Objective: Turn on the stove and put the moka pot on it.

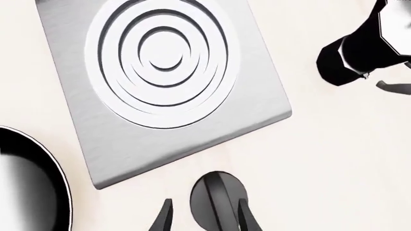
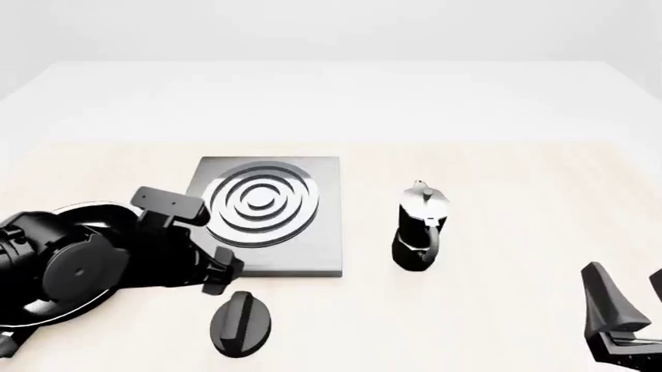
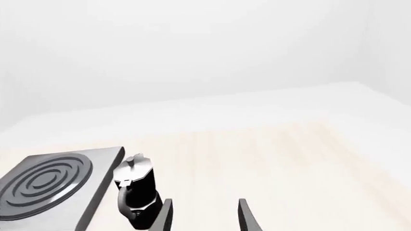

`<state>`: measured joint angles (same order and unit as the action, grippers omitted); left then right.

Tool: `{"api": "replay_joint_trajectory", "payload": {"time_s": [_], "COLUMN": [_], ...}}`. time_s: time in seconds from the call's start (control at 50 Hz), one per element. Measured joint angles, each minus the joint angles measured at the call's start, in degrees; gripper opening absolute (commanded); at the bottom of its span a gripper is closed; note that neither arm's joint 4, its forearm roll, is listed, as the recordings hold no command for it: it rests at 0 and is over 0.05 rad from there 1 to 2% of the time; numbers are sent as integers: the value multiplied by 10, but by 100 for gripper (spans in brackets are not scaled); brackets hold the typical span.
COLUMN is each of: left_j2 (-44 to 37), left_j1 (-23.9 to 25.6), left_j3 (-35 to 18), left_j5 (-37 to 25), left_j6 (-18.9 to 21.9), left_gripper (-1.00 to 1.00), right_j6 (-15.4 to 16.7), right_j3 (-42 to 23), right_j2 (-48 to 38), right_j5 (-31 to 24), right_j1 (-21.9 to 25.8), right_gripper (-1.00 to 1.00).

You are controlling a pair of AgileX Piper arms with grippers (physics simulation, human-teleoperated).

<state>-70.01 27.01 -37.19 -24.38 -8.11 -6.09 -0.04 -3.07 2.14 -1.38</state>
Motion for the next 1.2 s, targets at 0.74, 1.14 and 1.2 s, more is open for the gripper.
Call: {"api": "replay_joint_trajectory", "payload": {"time_s": [0.74,1.14,1.2], "left_j2": [-68,-102,-107], "left_j1": [4,6,7], "left_j3": [-14,-11,-12], "left_j5": [41,63,66], "left_j6": [-4,-5,-7], "left_gripper": [100,100,100], "right_j6": [-12,-17,-18], "right_j3": [0,0,0], "right_j2": [-6,4,5], "right_j5": [9,2,2], "right_j1": [-3,-4,-4], "right_gripper": [100,100,100]}}
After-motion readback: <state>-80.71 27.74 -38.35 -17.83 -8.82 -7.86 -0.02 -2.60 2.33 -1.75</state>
